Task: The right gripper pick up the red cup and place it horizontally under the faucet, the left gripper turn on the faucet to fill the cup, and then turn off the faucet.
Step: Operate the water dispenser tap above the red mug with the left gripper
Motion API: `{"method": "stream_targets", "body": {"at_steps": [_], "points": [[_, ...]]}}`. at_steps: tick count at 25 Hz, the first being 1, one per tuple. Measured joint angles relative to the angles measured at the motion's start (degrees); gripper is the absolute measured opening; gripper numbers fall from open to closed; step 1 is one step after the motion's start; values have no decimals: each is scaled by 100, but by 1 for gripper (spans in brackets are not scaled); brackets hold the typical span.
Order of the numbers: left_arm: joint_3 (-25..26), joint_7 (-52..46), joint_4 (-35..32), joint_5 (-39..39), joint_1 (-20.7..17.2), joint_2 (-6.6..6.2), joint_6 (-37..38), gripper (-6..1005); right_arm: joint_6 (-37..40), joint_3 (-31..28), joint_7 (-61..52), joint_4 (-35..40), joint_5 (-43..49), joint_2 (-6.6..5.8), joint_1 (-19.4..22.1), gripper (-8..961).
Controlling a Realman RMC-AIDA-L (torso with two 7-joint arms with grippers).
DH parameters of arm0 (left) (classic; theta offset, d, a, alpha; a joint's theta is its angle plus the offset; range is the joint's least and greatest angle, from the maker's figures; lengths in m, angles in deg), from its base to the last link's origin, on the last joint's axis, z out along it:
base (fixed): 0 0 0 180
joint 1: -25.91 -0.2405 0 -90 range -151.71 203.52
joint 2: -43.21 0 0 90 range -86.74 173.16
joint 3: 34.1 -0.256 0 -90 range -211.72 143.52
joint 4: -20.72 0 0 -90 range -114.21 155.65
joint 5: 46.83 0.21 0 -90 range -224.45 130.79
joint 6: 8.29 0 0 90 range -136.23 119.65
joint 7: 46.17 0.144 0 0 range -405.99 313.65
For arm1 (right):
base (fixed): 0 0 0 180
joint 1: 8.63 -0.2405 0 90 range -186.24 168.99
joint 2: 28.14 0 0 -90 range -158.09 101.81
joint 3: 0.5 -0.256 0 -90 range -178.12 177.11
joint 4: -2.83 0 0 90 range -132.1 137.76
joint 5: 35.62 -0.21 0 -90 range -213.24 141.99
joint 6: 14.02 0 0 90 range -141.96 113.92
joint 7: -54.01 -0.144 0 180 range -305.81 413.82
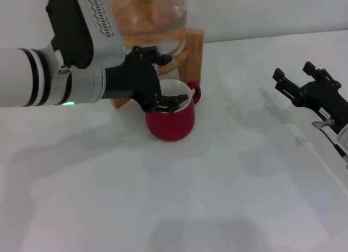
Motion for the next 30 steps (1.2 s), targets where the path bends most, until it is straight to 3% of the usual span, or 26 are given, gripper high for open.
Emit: {"method": "stream_targets", "body": {"at_steps": [30], "points": [[12,179,632,-4,588,2,172,848,74,-34,12,0,-9,-9,-3,857]]}}
